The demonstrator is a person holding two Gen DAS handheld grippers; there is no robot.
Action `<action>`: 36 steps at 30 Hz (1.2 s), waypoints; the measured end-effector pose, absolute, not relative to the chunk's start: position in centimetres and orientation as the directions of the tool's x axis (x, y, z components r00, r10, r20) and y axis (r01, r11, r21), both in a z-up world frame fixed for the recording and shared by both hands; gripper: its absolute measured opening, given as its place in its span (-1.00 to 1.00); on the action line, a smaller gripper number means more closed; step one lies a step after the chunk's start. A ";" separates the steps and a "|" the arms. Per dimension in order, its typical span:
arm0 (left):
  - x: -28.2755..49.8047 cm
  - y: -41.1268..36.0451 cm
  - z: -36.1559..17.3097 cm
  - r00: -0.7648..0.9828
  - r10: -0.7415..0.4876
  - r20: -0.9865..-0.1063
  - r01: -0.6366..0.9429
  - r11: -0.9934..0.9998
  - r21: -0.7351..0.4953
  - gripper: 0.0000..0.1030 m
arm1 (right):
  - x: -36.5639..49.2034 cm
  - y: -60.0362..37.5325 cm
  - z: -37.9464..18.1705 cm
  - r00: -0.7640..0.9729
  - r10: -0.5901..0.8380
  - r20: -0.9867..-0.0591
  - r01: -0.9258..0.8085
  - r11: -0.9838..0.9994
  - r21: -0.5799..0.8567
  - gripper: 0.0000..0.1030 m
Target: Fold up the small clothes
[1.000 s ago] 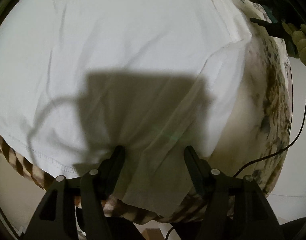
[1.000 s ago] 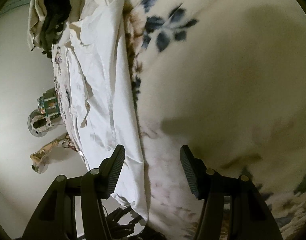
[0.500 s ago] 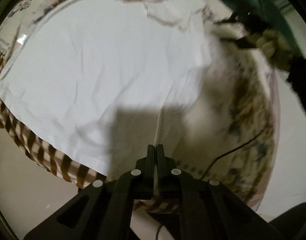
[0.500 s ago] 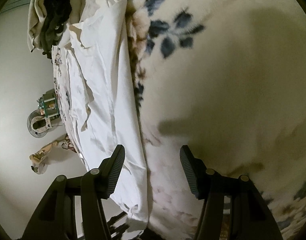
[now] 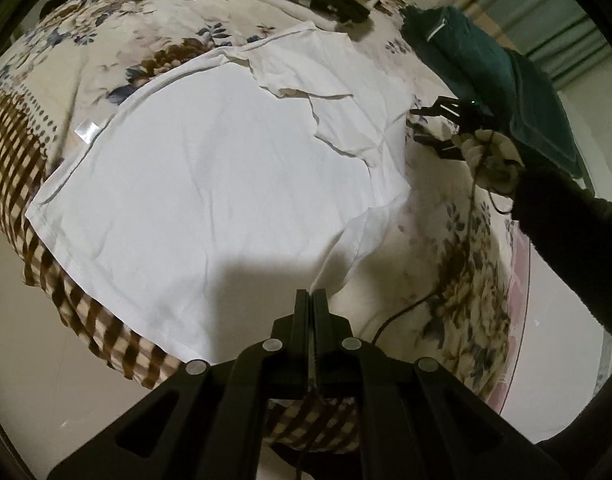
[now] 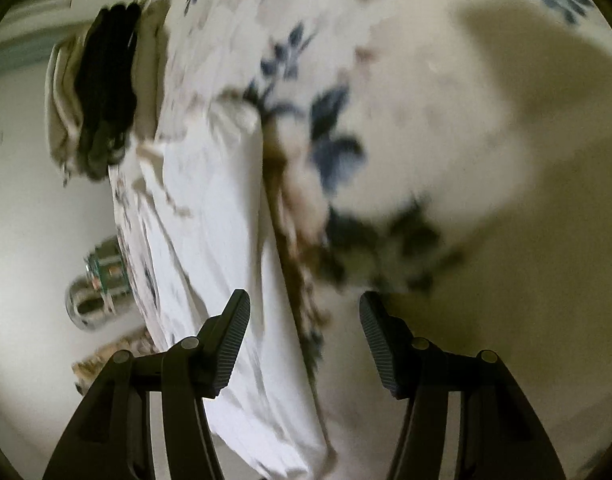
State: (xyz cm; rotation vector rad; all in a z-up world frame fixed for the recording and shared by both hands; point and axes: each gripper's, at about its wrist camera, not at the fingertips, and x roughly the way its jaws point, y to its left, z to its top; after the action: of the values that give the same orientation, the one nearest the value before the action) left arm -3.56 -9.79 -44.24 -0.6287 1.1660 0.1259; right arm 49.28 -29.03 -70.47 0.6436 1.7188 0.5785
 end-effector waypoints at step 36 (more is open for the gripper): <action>0.5 -6.4 -56.8 0.186 -0.451 -0.873 -0.206 0.851 -0.484 -0.99 | 50.7 -13.3 -63.6 -0.119 0.291 -0.949 -0.003 0.956 0.293 -0.92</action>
State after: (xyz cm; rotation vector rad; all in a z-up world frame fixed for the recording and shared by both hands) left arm 0.45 -6.44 -56.83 -0.5731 1.3950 -0.1871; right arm 50.67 -13.25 -63.58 0.2202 1.6759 0.2539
